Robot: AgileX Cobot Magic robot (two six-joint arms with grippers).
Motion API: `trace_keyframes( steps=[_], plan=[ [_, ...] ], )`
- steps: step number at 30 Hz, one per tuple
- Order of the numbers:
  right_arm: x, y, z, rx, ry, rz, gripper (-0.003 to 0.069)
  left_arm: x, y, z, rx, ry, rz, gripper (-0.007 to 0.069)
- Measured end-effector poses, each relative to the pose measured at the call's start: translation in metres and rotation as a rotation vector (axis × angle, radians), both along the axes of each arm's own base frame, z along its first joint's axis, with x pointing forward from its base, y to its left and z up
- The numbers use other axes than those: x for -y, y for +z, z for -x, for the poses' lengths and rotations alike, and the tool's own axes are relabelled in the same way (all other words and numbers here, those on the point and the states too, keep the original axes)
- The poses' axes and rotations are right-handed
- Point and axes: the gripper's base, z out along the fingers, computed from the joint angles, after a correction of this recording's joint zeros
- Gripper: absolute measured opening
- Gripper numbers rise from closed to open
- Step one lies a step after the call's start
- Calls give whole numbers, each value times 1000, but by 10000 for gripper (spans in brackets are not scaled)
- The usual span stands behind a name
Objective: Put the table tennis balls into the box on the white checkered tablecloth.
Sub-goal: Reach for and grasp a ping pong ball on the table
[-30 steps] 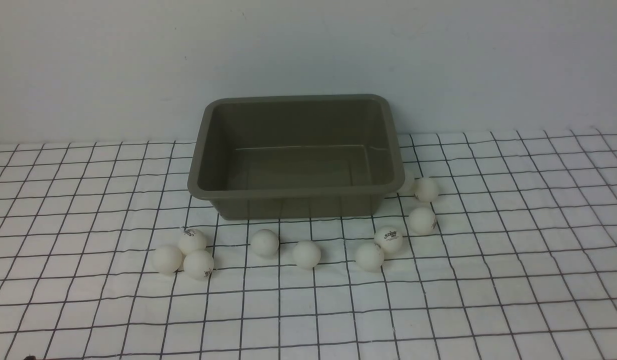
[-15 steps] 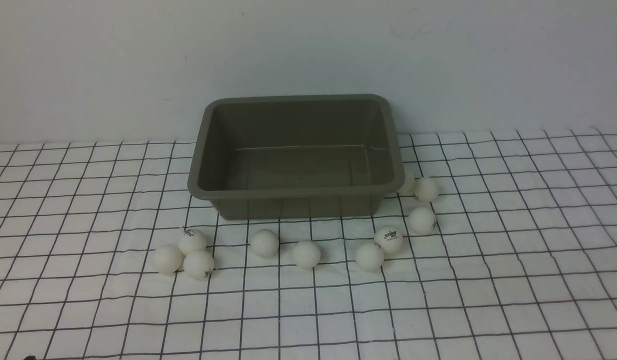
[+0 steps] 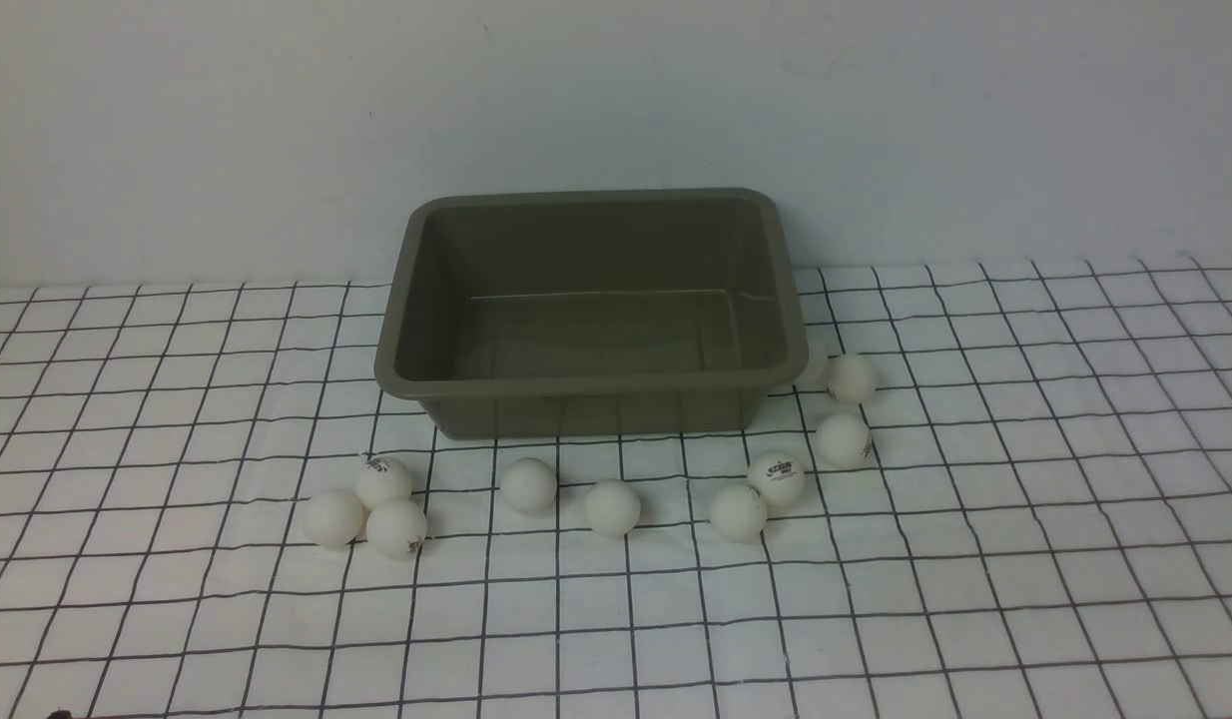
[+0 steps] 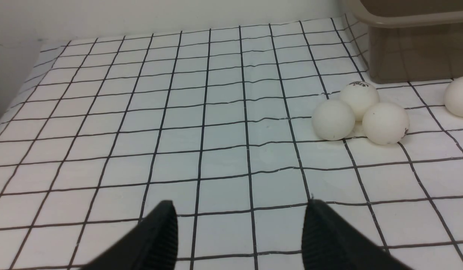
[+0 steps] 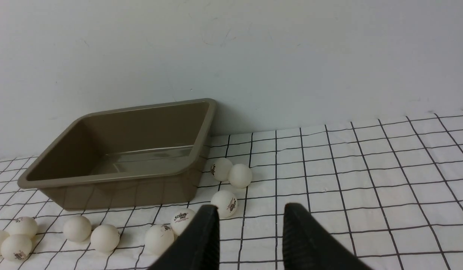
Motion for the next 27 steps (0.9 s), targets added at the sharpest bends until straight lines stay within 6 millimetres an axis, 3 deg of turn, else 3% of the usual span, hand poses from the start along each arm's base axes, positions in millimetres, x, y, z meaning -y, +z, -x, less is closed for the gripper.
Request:
trace_keyframes(
  steps=[14,18,22,27],
  plan=[
    [-1,-2,0,-22,8,6,223,8,12,-3,138,7,392,405],
    [-1,-4,1,-29,30,68,223,6,24,-4,269,37,561,405],
    [-5,-4,2,-23,78,90,226,6,34,-3,295,26,587,405],
    [-9,-2,2,-10,116,64,227,15,66,6,269,-74,508,405]
  ],
)
